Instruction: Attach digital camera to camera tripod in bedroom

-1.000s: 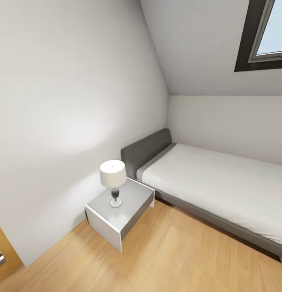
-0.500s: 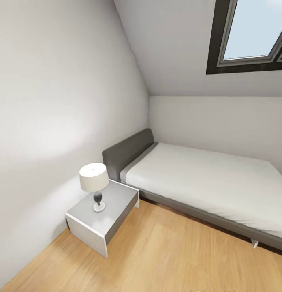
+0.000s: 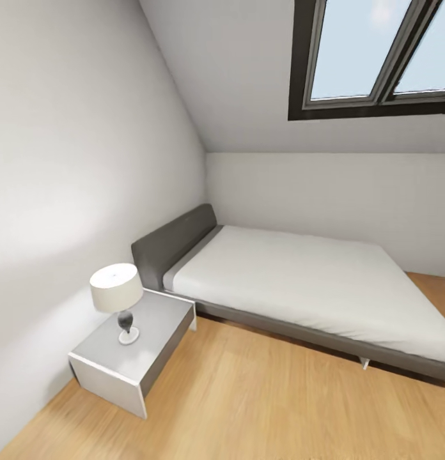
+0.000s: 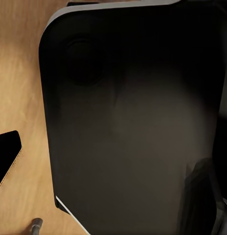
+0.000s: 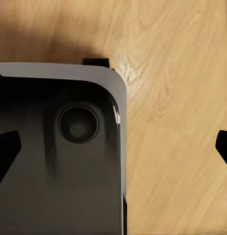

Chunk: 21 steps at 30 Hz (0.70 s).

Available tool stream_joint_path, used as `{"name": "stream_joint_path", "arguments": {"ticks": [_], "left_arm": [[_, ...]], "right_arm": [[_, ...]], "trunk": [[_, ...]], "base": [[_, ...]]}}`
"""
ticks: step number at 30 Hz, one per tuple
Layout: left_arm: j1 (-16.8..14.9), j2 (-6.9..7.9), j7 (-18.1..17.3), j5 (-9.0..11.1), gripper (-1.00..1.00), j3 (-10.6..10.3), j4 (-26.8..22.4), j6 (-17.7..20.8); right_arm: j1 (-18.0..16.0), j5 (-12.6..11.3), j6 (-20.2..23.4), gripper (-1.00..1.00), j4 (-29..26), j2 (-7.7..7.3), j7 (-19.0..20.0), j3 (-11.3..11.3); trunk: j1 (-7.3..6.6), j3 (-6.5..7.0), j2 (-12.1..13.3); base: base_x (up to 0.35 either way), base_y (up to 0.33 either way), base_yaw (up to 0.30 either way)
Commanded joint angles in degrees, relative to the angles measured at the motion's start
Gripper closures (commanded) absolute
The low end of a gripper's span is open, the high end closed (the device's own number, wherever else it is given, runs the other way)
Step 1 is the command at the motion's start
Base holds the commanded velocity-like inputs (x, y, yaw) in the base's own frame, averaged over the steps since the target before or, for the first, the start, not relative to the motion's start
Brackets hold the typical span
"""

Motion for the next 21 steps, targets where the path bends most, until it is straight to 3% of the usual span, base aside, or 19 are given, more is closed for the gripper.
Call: {"name": "stream_joint_path", "arguments": {"ticks": [1,21], "left_arm": [[0.0,0.00,0.0,0.0,-1.00,0.0,-0.1,0.0],[0.0,0.00,0.0,0.0,-1.00,0.0,-0.1,0.0]], "right_arm": [[0.0,0.0,-0.1,-1.00,0.0,-0.01,0.1,-0.1],[0.0,0.0,-0.1,-1.00,0.0,-0.01,0.1,-0.1]], "trunk": [[0.00,-0.02,0.0],[0.00,0.48,0.0]], "base": [[0.000,0.000,-0.287],[0.000,0.000,-0.287]]}}
